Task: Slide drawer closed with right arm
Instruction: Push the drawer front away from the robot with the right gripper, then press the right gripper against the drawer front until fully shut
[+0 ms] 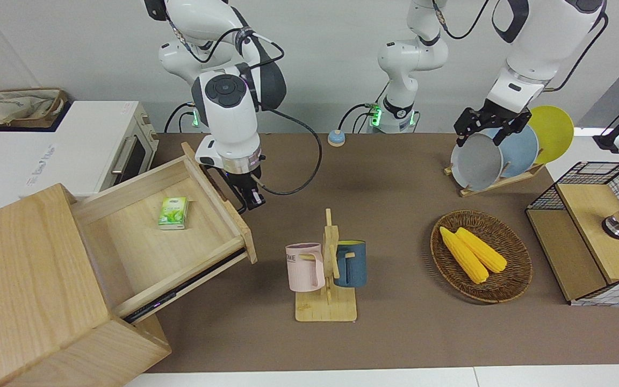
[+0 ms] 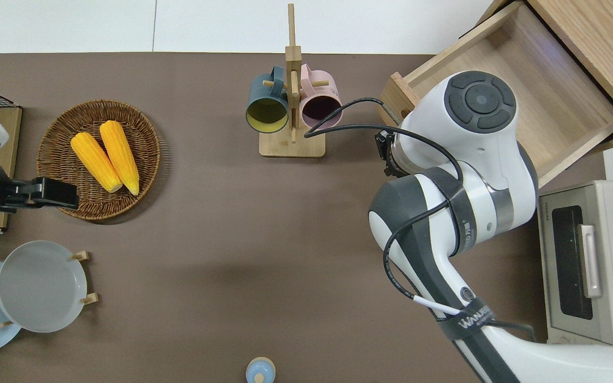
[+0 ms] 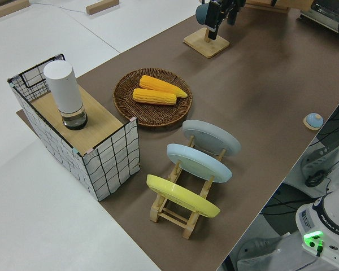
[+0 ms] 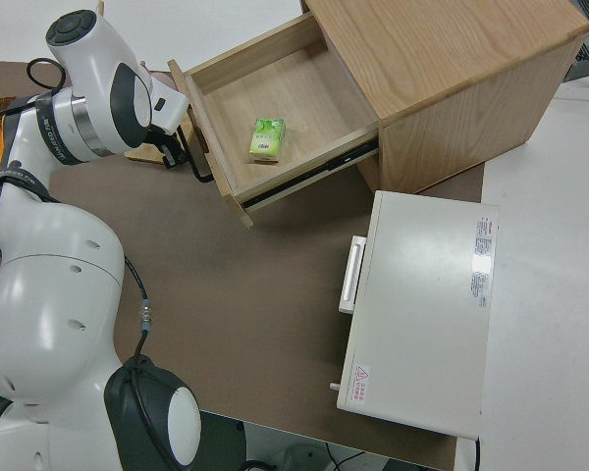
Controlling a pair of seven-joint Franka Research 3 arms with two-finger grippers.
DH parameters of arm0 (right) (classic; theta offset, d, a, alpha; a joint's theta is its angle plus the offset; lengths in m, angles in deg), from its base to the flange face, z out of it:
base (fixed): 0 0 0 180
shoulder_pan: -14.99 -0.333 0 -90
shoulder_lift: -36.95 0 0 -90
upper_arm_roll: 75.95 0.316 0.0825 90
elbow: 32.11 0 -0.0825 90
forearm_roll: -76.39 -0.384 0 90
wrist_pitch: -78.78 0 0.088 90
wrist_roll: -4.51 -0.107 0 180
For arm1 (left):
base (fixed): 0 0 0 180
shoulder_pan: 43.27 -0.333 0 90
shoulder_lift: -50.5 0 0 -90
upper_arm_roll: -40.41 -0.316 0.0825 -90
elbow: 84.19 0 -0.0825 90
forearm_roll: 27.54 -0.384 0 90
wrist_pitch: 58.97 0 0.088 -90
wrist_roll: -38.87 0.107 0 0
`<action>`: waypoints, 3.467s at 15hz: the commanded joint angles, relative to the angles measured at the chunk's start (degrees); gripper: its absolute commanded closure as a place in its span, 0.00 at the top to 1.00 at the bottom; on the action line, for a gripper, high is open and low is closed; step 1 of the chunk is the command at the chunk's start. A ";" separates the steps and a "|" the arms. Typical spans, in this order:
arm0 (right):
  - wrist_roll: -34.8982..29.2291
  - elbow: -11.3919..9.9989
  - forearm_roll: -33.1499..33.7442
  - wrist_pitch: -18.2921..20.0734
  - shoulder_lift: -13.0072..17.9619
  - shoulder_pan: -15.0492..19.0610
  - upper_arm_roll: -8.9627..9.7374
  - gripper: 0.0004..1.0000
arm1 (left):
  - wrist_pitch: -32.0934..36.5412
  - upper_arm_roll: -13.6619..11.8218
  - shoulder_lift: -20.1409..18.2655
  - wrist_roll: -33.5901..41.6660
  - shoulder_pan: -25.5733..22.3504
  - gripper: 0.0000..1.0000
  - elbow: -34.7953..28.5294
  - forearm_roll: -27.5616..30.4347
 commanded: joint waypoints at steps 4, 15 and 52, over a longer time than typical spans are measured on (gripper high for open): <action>1.51 -0.41 0.35 -3.04 -0.98 2.54 0.40 0.00 | 0.67 -0.29 -0.57 0.42 0.26 1.00 -0.28 -0.65; 6.95 1.79 0.35 -8.05 -2.21 7.11 0.48 0.00 | 0.67 -0.29 -0.57 0.42 0.35 1.00 -0.28 -0.65; 29.37 8.38 -2.20 -10.77 -5.90 23.11 0.84 0.00 | 0.67 -0.29 -0.57 0.42 0.35 1.00 -0.28 -0.65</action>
